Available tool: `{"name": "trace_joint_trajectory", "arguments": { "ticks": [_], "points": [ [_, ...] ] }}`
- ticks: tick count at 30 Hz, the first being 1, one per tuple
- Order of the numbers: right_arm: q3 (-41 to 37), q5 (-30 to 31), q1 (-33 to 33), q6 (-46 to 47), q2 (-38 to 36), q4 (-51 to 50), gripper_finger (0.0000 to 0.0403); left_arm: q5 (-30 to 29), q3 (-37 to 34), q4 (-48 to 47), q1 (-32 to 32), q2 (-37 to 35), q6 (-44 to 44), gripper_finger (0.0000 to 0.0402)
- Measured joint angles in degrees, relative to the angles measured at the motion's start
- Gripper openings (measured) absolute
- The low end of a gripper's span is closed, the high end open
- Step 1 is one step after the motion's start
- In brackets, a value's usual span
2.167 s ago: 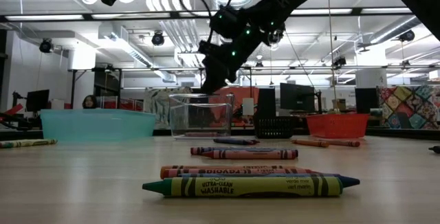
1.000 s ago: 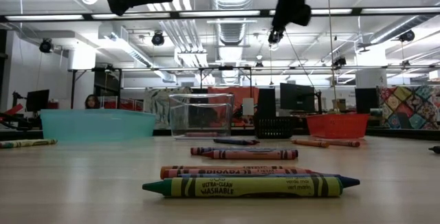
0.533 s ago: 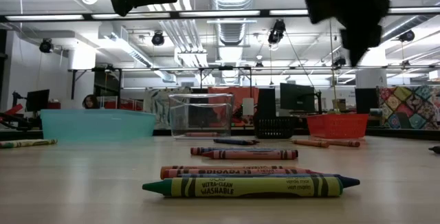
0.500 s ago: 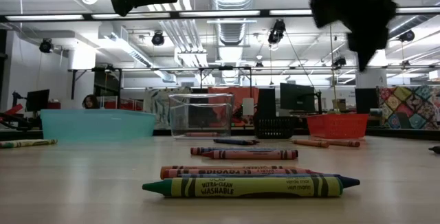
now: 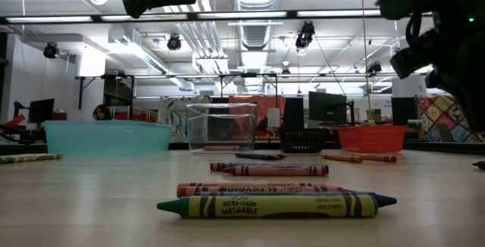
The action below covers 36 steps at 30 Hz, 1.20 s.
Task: Sort crayons
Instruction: Put the orange crayon into the orange bin
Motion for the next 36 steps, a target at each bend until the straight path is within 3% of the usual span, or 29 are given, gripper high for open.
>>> {"name": "trace_joint_trajectory", "arguments": {
  "ticks": [12,19,24,29,36],
  "points": [
    [-0.5,0.1,0.0,1.0,0.0,0.3,0.0052,0.0,0.0,0.0,0.0,0.0,1.5,0.0149],
    [-0.6,14.0,-1.8,-1.0,-3.7,7.0,0.0052,0.0,0.1,-0.1,0.1,0.0,10.1,0.0149],
    [-0.6,19.2,-8.2,-6.1,-9.1,16.5,0.0052,0.0,1.9,0.0,1.3,0.1,22.2,0.0149],
    [-0.6,19.7,-18.3,-14.8,-13.9,29.0,0.0052,0.0,3.2,-0.6,5.2,0.0,34.2,0.0149],
    [-0.6,19.5,-27.4,-16.8,-15.6,36.2,0.0052,2.8,3.6,-0.5,10.1,0.0,30.6,0.0149]
  ]
}}
